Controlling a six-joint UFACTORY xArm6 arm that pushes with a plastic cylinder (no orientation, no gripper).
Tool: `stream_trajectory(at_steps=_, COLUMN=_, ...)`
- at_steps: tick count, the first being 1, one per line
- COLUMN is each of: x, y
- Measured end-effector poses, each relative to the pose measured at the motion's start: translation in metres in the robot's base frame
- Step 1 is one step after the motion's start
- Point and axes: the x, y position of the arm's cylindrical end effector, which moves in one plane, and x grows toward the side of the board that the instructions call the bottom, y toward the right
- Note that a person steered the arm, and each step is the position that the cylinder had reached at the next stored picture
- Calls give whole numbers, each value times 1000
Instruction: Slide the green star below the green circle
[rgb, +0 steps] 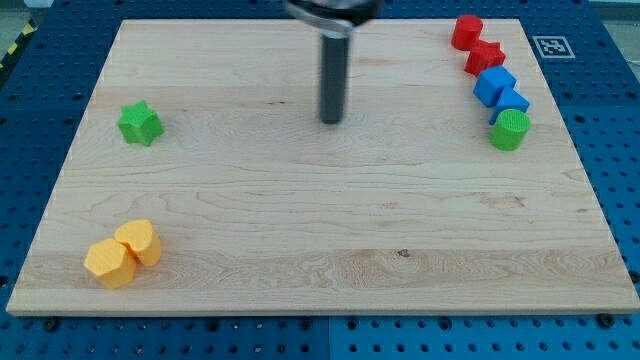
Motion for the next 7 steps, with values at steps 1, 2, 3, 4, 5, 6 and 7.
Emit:
stream_trajectory(at_steps=1, x=-19, y=-82)
stream_trajectory(at_steps=2, x=-35, y=-165)
stream_trajectory(at_steps=3, x=-45, y=-233)
stream_trajectory(at_steps=4, x=-22, y=-257)
stream_trajectory(at_steps=5, x=0, y=-257)
stream_trajectory(at_steps=6, x=5, y=-256)
stream_trajectory(at_steps=7, x=17, y=-233)
